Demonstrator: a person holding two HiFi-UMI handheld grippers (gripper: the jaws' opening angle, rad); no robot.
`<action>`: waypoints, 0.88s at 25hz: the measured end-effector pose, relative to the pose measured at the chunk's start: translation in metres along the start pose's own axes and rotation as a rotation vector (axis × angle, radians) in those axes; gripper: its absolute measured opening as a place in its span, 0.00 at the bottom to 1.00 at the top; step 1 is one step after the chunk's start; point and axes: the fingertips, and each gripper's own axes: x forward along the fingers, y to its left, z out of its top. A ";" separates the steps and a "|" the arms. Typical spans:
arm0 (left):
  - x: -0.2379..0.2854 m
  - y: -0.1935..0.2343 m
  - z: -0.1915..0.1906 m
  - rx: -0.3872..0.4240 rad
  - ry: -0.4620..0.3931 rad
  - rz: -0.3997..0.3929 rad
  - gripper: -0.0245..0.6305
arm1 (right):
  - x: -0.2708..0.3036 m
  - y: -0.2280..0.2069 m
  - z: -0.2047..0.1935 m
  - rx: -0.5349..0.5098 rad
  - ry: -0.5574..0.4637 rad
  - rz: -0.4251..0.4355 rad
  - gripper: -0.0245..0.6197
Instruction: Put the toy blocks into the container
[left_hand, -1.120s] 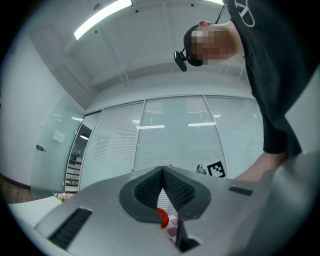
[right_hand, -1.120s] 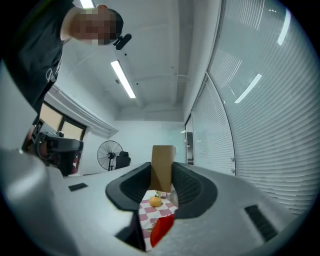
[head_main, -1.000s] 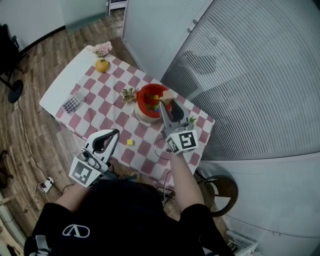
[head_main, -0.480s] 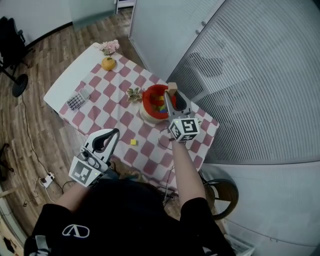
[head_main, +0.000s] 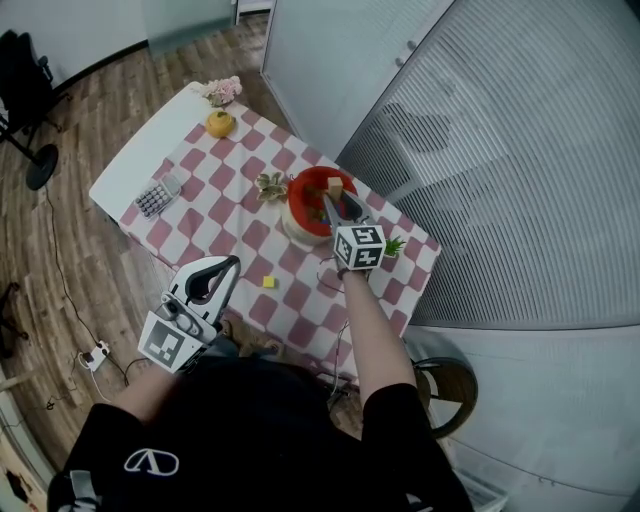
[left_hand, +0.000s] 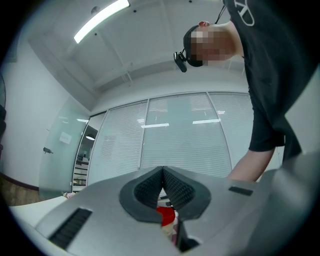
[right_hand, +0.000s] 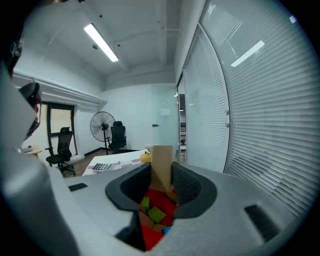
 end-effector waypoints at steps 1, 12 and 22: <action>-0.001 0.001 0.001 0.000 -0.001 0.002 0.05 | 0.000 0.001 -0.001 -0.002 0.005 0.001 0.25; 0.000 0.000 0.000 -0.005 -0.003 0.001 0.05 | 0.004 -0.011 -0.008 -0.002 0.023 -0.046 0.38; 0.001 0.002 -0.001 0.002 0.005 0.003 0.05 | -0.033 0.018 0.050 -0.048 -0.127 -0.001 0.36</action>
